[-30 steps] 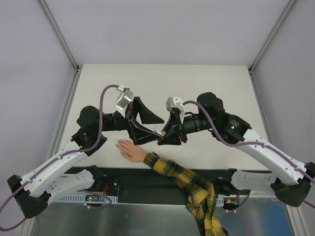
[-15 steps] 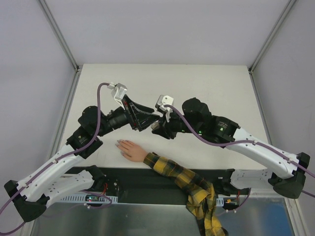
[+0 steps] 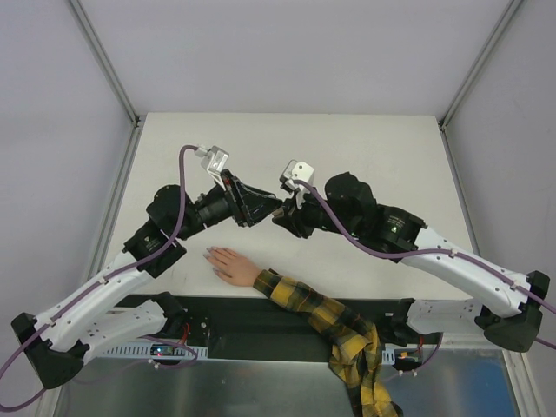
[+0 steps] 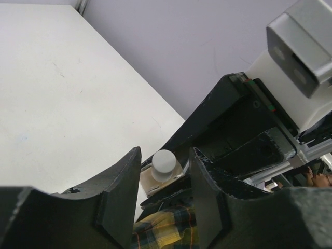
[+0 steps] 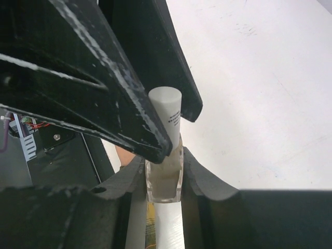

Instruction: Paint the nails

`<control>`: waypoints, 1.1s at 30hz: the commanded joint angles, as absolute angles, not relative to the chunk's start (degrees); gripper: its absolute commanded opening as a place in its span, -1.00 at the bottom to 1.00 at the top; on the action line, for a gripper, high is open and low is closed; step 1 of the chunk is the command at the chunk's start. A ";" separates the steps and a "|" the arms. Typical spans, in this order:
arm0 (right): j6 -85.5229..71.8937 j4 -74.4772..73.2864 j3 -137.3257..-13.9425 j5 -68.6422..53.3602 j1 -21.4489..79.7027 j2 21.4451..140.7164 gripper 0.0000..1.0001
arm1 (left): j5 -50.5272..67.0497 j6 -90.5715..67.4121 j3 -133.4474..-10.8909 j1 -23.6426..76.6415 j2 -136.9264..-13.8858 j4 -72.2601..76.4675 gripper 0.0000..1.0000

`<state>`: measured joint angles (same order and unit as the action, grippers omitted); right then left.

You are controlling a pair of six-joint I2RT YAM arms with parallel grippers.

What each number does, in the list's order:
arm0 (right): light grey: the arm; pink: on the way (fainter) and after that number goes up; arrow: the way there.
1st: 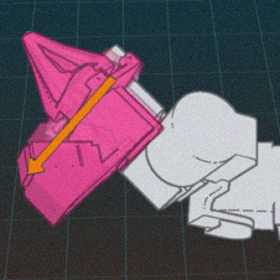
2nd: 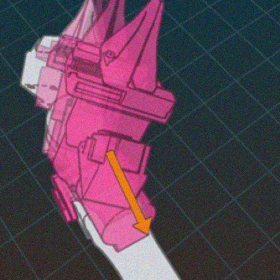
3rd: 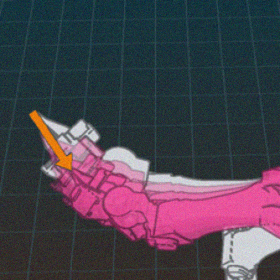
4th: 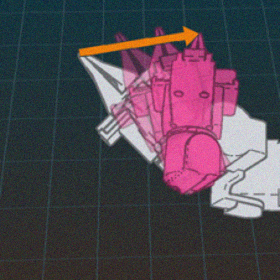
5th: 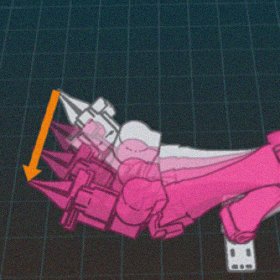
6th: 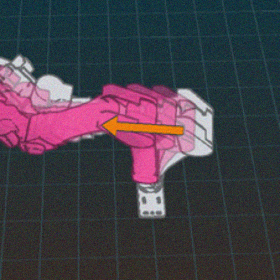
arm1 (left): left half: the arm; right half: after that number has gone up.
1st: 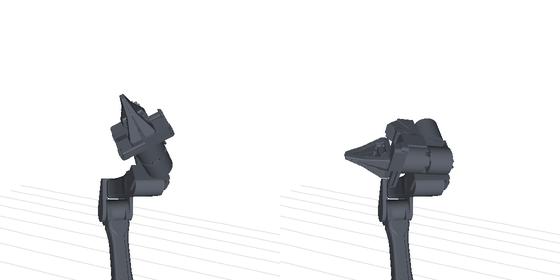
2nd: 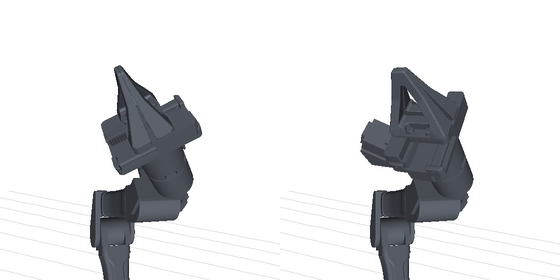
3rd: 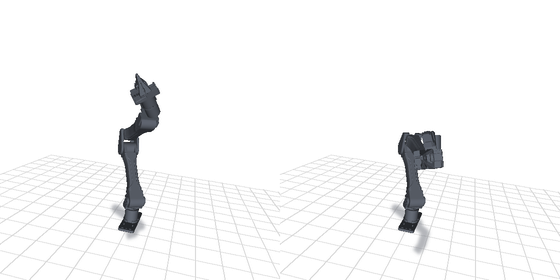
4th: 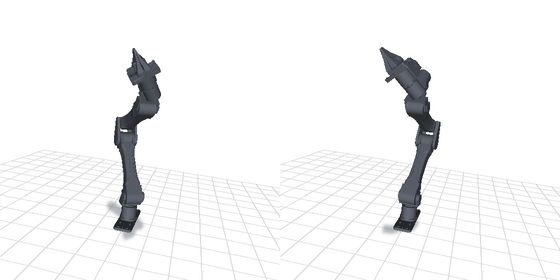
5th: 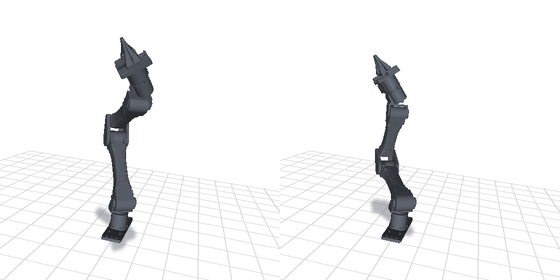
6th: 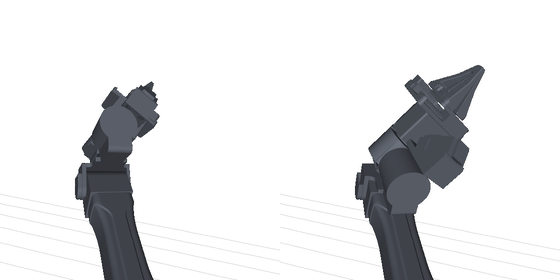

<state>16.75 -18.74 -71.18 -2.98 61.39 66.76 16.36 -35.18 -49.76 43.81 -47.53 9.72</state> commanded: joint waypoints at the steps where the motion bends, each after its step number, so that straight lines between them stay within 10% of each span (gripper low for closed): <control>1: 15.91 -14.86 -73.65 -1.14 61.61 64.43 -1.00 | 17.93 -36.65 -49.75 43.68 -48.34 11.69 -0.31; 8: 16.52 -14.50 -71.72 -1.84 61.61 61.36 -0.99 | 24.86 -36.91 -49.22 43.68 -50.09 17.91 -1.00; 12: 17.23 -13.45 -69.00 -9.46 60.56 57.75 -0.99 | 36.27 -38.05 -48.60 43.59 -52.46 26.68 -1.00; 18: 1.57 8.16 -61.54 -70.63 52.03 57.13 -1.00 | 48.42 -42.88 -47.90 43.68 -55.98 40.22 -1.00; 29: 10.45 -7.17 -64.15 -61.38 51.68 55.81 -0.99 | 51.94 -45.01 -50.35 44.74 -58.01 42.56 -1.00; 33: 15.02 -14.49 -66.88 -52.93 51.85 57.04 -1.00 | 49.40 -39.48 -53.35 44.65 -56.26 29.74 -0.15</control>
